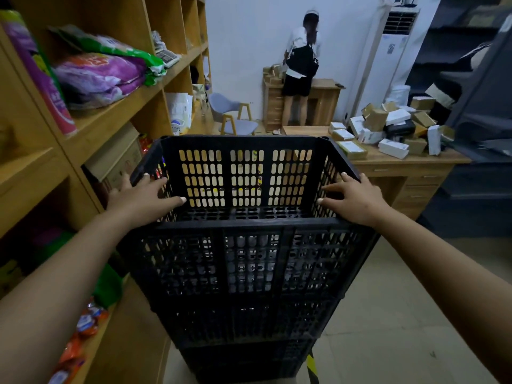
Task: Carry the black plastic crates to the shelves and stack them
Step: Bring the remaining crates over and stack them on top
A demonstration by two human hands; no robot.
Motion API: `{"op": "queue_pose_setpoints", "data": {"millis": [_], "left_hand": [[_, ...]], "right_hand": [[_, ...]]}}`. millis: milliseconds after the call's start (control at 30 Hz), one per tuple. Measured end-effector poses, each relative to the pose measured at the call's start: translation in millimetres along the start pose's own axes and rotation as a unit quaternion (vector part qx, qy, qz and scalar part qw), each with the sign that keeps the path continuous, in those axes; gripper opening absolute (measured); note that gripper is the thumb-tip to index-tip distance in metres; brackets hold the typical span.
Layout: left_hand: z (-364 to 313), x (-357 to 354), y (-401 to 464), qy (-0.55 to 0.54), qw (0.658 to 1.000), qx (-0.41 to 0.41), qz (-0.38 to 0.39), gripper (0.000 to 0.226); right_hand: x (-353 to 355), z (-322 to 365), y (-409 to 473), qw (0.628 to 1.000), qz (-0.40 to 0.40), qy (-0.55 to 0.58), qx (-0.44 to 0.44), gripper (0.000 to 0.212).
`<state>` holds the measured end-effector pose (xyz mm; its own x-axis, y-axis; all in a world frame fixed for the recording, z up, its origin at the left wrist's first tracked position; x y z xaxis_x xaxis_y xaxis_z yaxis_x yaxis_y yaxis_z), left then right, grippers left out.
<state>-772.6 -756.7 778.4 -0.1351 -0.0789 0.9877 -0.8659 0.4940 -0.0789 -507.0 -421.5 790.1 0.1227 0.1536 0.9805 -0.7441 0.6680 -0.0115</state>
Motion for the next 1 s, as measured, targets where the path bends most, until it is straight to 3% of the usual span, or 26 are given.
{"op": "queue_pose_setpoints", "data": {"millis": [400, 600, 733, 1000], "left_hand": [[-7.8, -0.4, -8.3, 0.000, 1.000, 0.000, -0.012, 0.078], [-9.0, -2.0, -4.5, -0.005, 1.000, 0.003, 0.008, 0.074], [-11.3, -1.7, -15.1, -0.009, 1.000, -0.018, 0.005, 0.060], [-14.6, -0.9, -37.4, -0.016, 0.999, -0.044, -0.003, 0.056]], "right_hand": [[-5.9, -5.0, -2.2, 0.999, -0.008, -0.023, -0.021, 0.055], [-3.9, -8.8, 3.4, 0.999, -0.003, -0.005, -0.036, 0.044], [-0.5, -7.9, 2.9, 1.000, -0.012, 0.006, -0.025, 0.044], [0.9, -4.3, 5.0, 1.000, -0.019, 0.000, -0.007, 0.048]]}}
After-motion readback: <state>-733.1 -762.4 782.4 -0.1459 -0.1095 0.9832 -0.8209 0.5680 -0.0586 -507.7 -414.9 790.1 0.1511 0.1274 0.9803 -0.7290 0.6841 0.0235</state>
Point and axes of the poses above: each hand's wrist, its own y-axis towards the middle knuckle, its own x-axis out of the back of the hand, z = x × y, the point moved 10 cm from there along y, towards the middle knuckle, and after that the axes turned 1 degree about -x, right-handed, at the moved point
